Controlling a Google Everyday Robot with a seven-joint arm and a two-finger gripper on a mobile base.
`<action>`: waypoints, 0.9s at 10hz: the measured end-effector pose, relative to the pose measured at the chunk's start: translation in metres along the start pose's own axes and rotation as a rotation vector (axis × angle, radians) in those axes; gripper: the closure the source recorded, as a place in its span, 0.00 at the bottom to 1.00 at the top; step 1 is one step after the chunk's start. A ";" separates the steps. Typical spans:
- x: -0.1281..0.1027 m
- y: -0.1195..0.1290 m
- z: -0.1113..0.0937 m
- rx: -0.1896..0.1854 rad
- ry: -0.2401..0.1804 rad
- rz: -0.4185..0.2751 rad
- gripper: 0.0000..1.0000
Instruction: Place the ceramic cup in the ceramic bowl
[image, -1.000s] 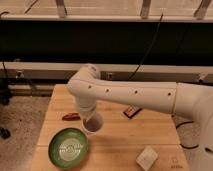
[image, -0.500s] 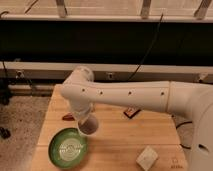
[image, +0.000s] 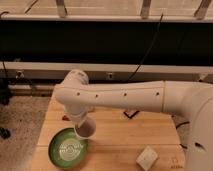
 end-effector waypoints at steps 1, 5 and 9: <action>-0.008 -0.006 0.002 0.003 0.001 -0.015 1.00; -0.019 -0.005 0.009 -0.005 0.001 -0.042 1.00; -0.022 -0.010 0.022 -0.007 0.004 -0.062 1.00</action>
